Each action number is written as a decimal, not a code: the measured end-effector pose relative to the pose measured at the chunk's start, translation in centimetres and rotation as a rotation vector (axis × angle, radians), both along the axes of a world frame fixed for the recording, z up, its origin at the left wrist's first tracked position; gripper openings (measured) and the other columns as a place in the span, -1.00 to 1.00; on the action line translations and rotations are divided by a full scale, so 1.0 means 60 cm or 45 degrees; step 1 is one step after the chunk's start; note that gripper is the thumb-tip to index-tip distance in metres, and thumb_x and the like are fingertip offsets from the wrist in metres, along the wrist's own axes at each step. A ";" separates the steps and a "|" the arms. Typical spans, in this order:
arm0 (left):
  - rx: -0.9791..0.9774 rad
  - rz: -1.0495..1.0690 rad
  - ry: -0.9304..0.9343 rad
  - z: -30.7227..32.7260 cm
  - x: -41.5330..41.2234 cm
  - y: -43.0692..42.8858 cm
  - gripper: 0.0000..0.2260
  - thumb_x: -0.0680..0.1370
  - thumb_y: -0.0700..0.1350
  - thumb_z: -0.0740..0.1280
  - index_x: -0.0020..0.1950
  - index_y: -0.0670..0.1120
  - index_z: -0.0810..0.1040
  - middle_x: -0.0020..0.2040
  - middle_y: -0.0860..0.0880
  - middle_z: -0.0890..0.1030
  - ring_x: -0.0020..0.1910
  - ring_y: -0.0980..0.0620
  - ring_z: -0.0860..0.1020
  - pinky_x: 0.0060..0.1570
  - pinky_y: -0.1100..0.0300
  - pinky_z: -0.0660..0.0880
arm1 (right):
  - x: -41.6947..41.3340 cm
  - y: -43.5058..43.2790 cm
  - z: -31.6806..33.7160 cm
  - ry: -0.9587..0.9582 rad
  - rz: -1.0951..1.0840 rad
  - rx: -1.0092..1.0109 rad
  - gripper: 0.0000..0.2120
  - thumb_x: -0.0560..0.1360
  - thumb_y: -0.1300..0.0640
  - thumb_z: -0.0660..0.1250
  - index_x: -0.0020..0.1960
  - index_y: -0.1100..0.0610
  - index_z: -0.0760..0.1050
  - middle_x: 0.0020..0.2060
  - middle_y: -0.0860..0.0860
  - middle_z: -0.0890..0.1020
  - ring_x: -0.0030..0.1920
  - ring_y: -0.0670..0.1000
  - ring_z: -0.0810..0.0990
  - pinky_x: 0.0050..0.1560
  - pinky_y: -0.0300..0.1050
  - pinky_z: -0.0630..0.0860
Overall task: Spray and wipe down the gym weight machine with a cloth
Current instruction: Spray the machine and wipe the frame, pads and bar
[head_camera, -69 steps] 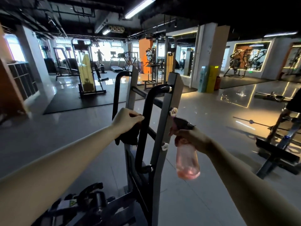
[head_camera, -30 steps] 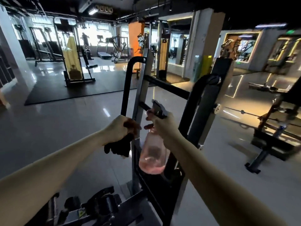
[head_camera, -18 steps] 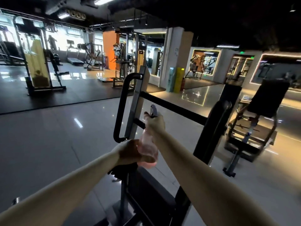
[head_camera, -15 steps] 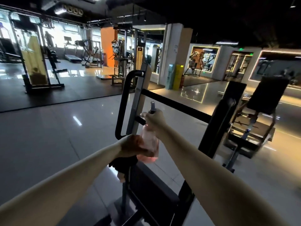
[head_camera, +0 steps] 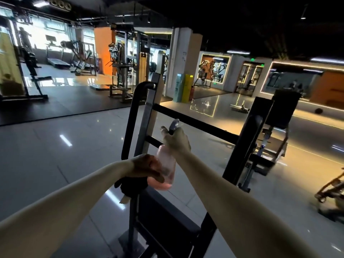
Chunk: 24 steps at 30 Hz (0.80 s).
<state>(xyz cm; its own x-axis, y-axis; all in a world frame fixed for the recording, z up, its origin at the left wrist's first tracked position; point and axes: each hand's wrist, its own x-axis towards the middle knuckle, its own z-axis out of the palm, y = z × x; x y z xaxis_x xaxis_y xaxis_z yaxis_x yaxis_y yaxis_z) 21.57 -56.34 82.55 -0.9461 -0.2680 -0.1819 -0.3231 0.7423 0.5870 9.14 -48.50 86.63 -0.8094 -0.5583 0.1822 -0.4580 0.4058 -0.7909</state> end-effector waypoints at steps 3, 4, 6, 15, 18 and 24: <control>0.045 0.005 -0.032 -0.005 -0.014 -0.002 -0.65 0.50 0.07 0.51 0.25 0.01 0.64 0.16 0.01 0.64 0.18 -0.04 0.59 -0.13 0.44 0.41 | -0.011 0.026 -0.005 0.022 -0.104 -0.049 -0.66 0.62 -0.25 0.15 0.06 0.01 0.45 -0.02 0.00 0.62 -0.03 0.08 0.58 -0.05 -0.06 0.44; 0.093 -0.026 -0.025 0.000 -0.022 0.006 -0.68 0.53 0.01 0.50 0.25 -0.03 0.64 0.16 -0.03 0.65 0.17 -0.06 0.60 -0.13 0.43 0.42 | -0.016 0.038 -0.009 0.014 -0.158 -0.055 -0.65 0.62 -0.26 0.15 0.07 0.01 0.46 -0.03 0.00 0.63 -0.05 0.07 0.58 -0.03 -0.06 0.44; 0.135 -0.110 -0.048 0.008 -0.032 0.015 -0.76 0.51 0.01 0.51 0.14 0.04 0.65 0.06 0.06 0.66 0.07 0.09 0.62 -0.10 0.38 0.43 | -0.021 0.051 -0.014 -0.067 -0.212 -0.090 -0.60 0.61 -0.29 0.16 0.09 0.04 0.48 -0.09 -0.01 0.62 -0.09 0.06 0.58 -0.04 -0.05 0.45; 0.089 -0.300 -0.159 -0.001 -0.067 0.055 -0.76 0.42 0.06 0.58 0.06 0.10 0.69 -0.09 0.24 0.70 -0.05 0.27 0.63 0.01 0.34 0.46 | -0.033 0.149 -0.039 -0.060 -0.291 -0.031 -0.41 0.61 -0.34 0.09 0.27 0.18 0.39 -0.07 0.01 0.58 -0.12 -0.01 0.58 -0.23 -0.10 0.40; -0.019 -0.325 -0.228 -0.018 -0.070 0.059 -0.78 0.41 0.07 0.59 -0.02 0.14 0.64 -0.10 0.17 0.67 -0.08 0.19 0.62 -0.02 0.25 0.48 | -0.025 0.155 -0.063 -0.171 -0.217 0.053 -0.34 0.56 -0.31 0.23 0.38 0.20 0.28 0.18 0.12 0.56 0.13 0.14 0.61 0.11 0.01 0.54; -0.067 -0.359 -0.496 -0.087 -0.057 0.043 -0.76 0.35 0.08 0.62 -0.08 0.22 0.64 -0.12 0.24 0.70 -0.01 0.20 0.63 0.24 0.11 0.51 | -0.013 0.169 -0.138 -0.489 -0.088 0.190 -0.54 0.56 -0.20 0.34 0.23 0.15 0.43 -0.04 0.00 0.59 -0.05 0.05 0.57 0.05 -0.06 0.50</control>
